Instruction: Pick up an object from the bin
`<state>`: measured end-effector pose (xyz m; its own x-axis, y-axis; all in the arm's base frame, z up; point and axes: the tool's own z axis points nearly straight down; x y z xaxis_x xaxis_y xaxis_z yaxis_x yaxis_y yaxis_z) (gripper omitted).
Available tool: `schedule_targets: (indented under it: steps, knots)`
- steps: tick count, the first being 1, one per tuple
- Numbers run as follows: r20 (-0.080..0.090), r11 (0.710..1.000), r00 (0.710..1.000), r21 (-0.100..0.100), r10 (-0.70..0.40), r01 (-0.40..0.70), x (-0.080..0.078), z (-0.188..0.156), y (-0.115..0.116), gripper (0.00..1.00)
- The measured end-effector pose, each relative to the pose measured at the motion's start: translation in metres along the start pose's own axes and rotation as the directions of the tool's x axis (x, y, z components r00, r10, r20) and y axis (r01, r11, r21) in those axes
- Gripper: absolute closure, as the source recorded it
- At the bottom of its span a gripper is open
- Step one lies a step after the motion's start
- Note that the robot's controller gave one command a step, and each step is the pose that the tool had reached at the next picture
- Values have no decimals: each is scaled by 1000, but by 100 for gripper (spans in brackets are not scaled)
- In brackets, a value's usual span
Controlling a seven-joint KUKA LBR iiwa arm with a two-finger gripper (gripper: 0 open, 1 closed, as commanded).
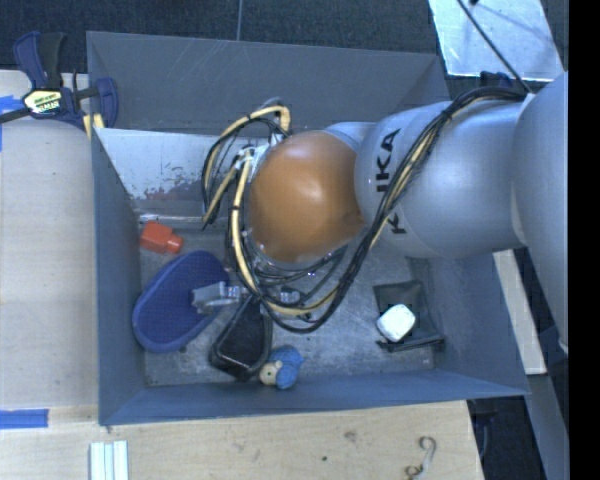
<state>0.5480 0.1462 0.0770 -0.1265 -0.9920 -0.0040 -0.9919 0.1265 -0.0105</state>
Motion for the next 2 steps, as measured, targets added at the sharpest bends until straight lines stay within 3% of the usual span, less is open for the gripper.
schedule_targets:
  steps: [1, 2]
  knots:
    - [-8, 1000, 1000, 6, 5, -5, 5, -3, -4, 100]
    - [0, 1000, 1000, -8, 10, -10, 2, -30, 2, 100]
